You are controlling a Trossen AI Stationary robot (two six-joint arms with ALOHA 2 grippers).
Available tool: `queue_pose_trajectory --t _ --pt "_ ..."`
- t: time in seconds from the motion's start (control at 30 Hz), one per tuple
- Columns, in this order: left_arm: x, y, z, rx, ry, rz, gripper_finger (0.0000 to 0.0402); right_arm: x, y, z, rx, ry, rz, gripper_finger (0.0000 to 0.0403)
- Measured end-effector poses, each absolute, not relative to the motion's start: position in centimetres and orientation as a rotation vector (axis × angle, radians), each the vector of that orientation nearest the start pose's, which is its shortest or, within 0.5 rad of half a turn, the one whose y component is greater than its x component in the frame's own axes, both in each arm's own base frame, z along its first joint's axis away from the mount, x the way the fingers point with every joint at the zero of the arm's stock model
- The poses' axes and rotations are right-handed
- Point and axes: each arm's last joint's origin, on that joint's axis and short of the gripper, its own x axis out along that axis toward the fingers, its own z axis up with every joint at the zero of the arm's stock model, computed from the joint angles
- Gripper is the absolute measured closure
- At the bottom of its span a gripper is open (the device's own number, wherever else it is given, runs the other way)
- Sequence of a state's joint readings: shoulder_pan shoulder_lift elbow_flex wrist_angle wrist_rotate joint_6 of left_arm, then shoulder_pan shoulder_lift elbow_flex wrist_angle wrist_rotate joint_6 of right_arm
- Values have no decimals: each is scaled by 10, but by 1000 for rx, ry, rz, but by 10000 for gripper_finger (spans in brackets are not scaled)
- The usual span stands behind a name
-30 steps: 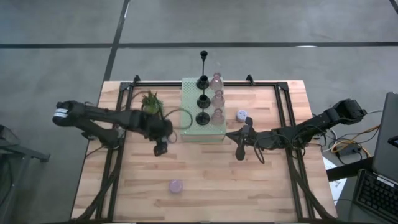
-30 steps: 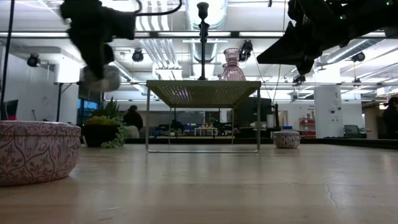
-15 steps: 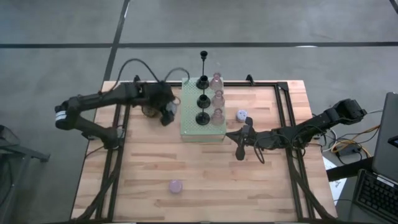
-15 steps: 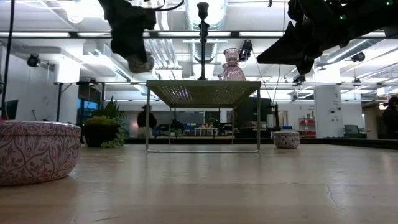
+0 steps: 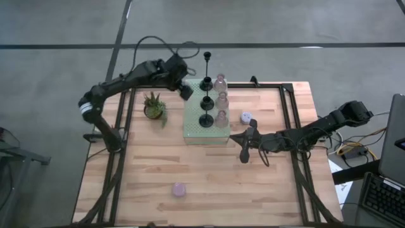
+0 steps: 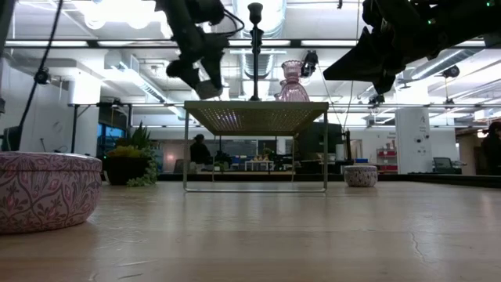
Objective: Pick & Place candle stick holders
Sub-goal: Put the blue patterned scented candle on the shelf
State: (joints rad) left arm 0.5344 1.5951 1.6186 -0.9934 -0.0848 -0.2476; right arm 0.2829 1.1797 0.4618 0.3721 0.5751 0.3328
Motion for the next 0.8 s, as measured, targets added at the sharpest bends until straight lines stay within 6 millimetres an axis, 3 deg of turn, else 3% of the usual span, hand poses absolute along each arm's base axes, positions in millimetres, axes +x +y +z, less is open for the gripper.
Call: queue_pose_trajectory --t 0.3,0.8 --pt "290 211 352 -605 842 811 90 225 49 201 184 263 -338 394" --pt "302 235 332 -658 830 833 90 225 49 200 183 263 -337 394"
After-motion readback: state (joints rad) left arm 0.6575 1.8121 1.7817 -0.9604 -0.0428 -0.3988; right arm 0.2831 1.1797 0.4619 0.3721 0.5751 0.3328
